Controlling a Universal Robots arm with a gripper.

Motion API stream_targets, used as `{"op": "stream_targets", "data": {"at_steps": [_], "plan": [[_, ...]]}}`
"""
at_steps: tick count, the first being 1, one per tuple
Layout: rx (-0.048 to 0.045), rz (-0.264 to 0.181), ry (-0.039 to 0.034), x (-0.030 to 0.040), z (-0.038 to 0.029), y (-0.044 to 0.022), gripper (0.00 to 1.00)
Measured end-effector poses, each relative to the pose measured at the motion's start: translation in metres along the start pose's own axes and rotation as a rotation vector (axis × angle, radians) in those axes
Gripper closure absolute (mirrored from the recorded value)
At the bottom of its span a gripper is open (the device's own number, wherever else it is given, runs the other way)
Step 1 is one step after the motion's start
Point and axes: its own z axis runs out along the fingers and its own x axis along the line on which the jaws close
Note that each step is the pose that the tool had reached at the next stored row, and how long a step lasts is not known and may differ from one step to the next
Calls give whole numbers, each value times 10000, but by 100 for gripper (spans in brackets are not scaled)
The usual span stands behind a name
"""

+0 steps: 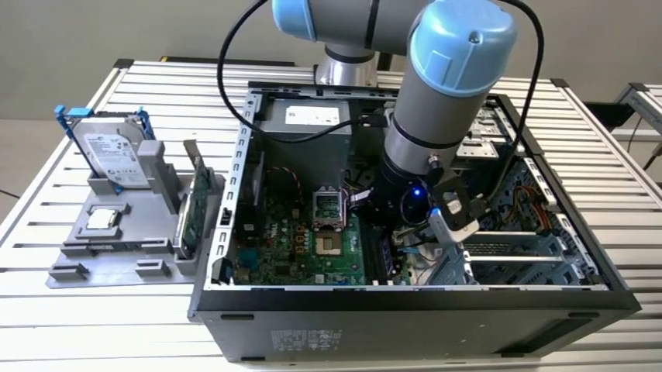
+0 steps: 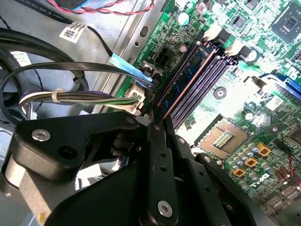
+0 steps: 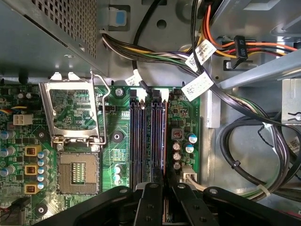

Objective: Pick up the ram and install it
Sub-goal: 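Insert the ram into the slot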

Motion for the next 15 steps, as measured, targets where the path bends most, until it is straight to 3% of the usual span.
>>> {"op": "stream_targets", "data": {"at_steps": [1, 8, 15], "plan": [[8, 0, -1, 0, 0, -1, 0], [21, 1, 1, 1, -19, -3, 0], [14, 1, 1, 1, -182, 4, 0]]}}
